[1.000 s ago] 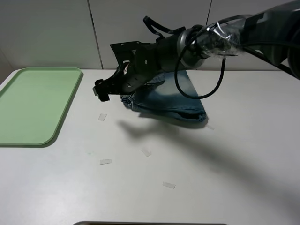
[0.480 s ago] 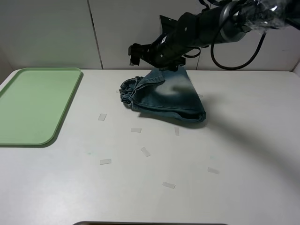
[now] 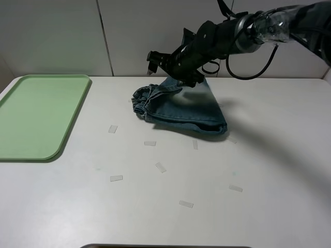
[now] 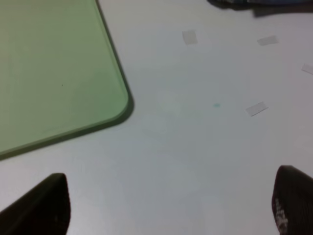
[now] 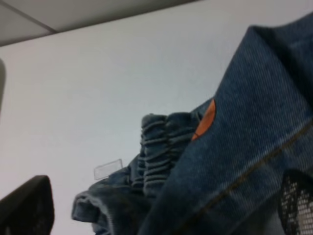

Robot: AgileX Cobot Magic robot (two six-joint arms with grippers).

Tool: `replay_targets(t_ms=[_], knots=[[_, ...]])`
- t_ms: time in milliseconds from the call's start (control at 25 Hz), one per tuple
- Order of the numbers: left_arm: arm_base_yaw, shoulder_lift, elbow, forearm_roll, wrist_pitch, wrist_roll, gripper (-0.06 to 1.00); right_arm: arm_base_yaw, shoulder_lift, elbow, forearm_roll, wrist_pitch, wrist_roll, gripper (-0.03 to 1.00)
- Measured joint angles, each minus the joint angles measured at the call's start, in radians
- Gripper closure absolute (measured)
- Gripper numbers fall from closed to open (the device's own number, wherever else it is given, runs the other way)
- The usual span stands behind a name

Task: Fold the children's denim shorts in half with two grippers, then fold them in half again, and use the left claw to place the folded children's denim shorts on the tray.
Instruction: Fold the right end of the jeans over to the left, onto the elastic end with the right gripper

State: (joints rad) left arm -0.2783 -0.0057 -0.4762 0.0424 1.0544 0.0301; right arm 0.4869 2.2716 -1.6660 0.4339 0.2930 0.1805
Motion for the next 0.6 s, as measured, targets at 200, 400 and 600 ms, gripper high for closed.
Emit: replay_targets(t_ms=[200,400,600], knots=[[0.000,0.000,0.000,0.000,0.000,0.000,0.13,-0.021,0.032,-0.002,0.023,0.009,-0.026,0.27],[0.000,0.000,0.000,0.000,0.000,0.000,0.13,-0.023,0.063,-0.003,0.041,0.009,-0.032,0.27],[0.000,0.000,0.000,0.000,0.000,0.000,0.13,-0.011,0.068,-0.004,0.044,-0.001,-0.042,0.27]])
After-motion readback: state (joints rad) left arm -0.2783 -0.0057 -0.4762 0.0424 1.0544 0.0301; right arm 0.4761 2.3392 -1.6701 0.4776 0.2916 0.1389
